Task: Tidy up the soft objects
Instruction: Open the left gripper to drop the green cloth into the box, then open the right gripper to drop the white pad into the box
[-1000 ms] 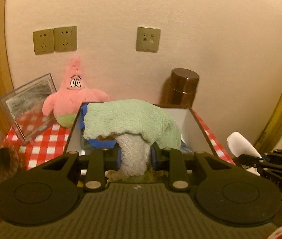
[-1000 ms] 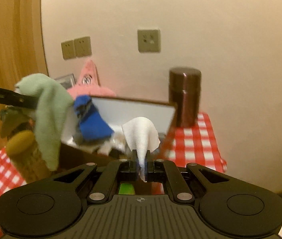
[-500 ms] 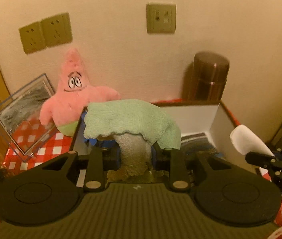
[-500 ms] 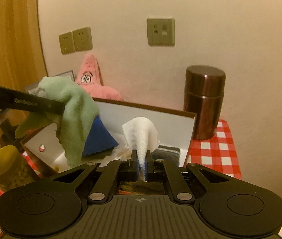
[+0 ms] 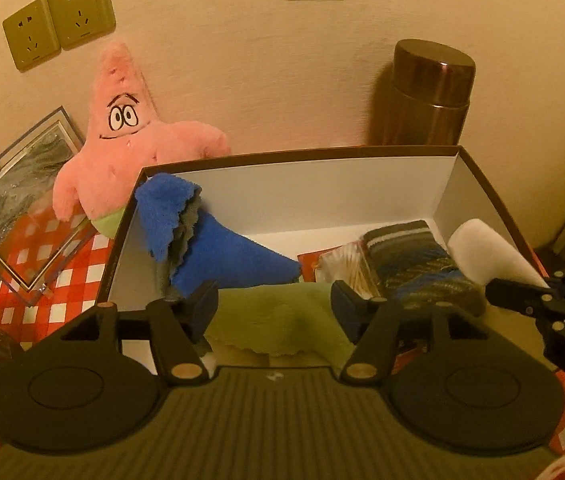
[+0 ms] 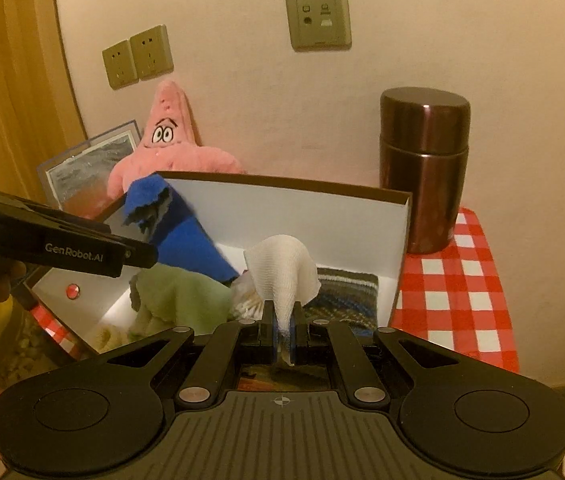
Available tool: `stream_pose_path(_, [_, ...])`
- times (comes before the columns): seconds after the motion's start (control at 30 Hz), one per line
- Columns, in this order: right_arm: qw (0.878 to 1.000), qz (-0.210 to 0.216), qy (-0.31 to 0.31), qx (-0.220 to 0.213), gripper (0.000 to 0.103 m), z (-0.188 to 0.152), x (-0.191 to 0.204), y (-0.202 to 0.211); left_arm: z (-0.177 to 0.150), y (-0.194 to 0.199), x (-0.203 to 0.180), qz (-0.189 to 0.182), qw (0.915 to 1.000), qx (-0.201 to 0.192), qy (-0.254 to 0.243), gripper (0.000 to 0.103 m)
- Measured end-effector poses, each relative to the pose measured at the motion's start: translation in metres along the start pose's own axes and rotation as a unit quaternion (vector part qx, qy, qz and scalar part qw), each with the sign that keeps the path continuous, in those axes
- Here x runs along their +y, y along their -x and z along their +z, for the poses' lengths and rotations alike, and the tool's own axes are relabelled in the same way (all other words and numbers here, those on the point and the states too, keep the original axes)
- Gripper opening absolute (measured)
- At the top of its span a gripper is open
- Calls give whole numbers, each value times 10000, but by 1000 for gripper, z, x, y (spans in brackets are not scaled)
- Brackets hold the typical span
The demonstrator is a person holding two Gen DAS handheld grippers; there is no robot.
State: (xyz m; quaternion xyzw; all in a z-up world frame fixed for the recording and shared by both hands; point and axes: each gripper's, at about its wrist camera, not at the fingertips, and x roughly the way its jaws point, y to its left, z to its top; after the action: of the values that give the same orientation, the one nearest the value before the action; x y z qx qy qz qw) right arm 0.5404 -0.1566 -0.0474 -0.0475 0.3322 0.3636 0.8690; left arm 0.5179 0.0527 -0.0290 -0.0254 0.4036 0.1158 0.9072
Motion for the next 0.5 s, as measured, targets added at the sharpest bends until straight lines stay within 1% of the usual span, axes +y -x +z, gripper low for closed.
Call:
stream_pose_path(0.23, [9999,107,-25,52,5,3,5,-15,0,-3,2,-19,10000,79,-14,61])
stream_pose_path(0.43, [9999,161,15,-22,6,9,12,-21,1,-3,2,-17,10000,87,-5,61])
stream_pose_path(0.47, [9998,173,13,-36,6,10,13,-22,0,-2,2,-15,10000,82,-4,61])
stream_pose_path(0.5, [9998,180,17,-60,8,11,14,-23,0,-2,2,-13,10000,78,-2,62])
